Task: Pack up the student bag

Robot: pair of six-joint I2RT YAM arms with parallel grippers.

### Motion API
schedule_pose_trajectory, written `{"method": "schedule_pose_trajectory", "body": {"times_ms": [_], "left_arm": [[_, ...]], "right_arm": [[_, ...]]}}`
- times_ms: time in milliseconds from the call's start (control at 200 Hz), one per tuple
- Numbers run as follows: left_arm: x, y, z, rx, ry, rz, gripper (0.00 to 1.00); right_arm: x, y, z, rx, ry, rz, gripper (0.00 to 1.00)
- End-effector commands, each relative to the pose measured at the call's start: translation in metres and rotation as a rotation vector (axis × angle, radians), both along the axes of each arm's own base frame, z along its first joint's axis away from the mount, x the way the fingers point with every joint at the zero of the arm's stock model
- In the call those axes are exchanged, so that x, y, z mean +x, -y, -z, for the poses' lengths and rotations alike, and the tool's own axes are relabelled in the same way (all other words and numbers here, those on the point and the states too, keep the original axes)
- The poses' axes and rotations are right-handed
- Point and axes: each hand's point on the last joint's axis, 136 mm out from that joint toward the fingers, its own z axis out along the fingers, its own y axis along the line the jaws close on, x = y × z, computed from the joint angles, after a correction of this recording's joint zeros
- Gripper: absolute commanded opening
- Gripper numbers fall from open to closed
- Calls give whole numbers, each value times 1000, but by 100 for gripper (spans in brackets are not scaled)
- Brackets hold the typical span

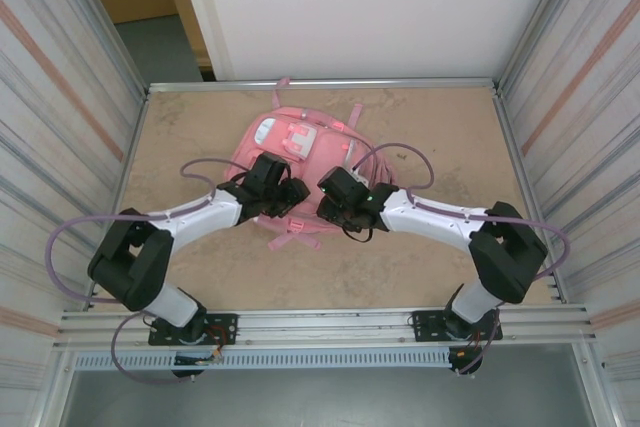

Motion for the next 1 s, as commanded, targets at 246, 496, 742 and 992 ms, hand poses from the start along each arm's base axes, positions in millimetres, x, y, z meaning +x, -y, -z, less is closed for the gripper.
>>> {"method": "schedule_pose_trajectory", "body": {"times_ms": [246,496,742,992], "left_arm": [[19,31,-6,-23,-19,119,27],[16,25,-14,-24,-17,81,0],[5,37,-34,-96,-13,82,0],[-1,52,-43,-157,-26,87,0]], "right_arm": [[3,-18,-1,69,-1,75,42],[9,-6,5,2,53,147,43],[13,-7,-7,69,32,182,43],[11,-14,-13,107,46,258,43]]}}
